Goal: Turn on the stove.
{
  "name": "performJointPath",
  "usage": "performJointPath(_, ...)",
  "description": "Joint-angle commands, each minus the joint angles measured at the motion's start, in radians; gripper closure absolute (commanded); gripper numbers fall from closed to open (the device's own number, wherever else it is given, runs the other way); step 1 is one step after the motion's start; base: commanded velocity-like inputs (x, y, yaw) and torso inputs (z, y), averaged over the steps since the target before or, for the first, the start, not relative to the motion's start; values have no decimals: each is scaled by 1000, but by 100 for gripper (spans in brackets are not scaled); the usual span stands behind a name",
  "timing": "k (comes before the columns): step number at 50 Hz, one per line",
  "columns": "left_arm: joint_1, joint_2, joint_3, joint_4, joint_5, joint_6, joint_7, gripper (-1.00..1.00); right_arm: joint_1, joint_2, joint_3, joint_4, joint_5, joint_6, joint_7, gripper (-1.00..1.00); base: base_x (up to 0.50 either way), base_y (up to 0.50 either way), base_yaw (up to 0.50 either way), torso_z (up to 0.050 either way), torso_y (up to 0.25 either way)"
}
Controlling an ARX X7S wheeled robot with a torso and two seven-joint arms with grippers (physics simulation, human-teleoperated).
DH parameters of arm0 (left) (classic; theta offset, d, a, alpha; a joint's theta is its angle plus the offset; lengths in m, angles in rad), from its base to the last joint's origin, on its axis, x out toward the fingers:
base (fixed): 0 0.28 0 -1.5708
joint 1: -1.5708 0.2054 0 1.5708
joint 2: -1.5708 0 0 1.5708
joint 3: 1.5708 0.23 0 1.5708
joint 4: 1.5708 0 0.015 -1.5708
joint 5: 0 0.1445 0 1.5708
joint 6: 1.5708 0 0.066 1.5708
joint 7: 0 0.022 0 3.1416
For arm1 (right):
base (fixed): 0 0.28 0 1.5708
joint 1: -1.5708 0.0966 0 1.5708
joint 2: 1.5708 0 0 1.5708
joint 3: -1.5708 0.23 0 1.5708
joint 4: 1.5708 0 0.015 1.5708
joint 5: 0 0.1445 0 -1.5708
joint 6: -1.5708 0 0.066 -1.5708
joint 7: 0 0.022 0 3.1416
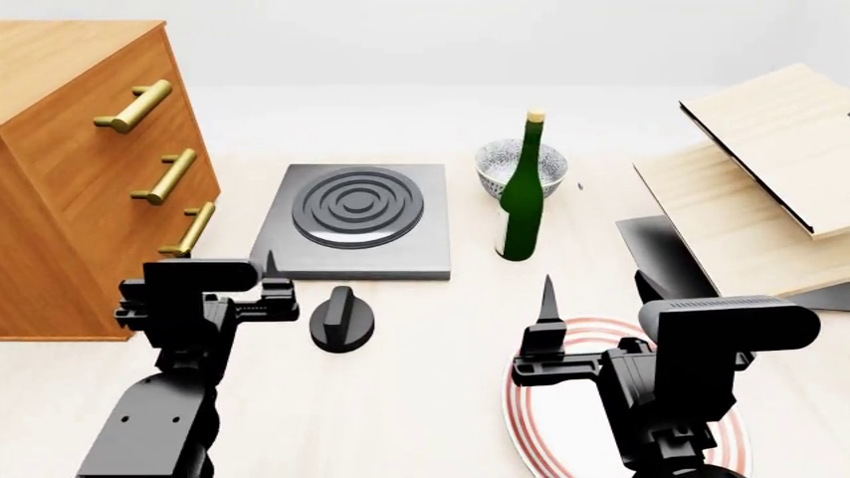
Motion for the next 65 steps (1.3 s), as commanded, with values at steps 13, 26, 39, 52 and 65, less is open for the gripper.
performJointPath(13, -43, 43, 72, -527, 95, 414, -30, -100, -3, 12, -6, -1, 13, -8, 18, -100, 0, 0, 0, 0, 0)
performJointPath(26, -161, 78, 97, -835, 109, 585, -41, -100, -15, 12, -17, 12, 21, -30, 25, -100, 0, 0, 0, 0, 0)
performJointPath(39, 287, 178, 214, -55, 85, -193, 203, -100, 50, 22, 150, -97, 83, 63, 41, -100, 0, 0, 0, 0, 0)
performJointPath(52, 305, 178, -69, 932, -66, -617, 233, -100, 24, 28, 114, -64, 71, 21, 57, -100, 0, 0, 0, 0, 0)
performJointPath(65, 348, 172, -170, 880, -115, -530, 204, -100, -34, 34, 89, -8, 50, -61, 59, -100, 0, 0, 0, 0, 0)
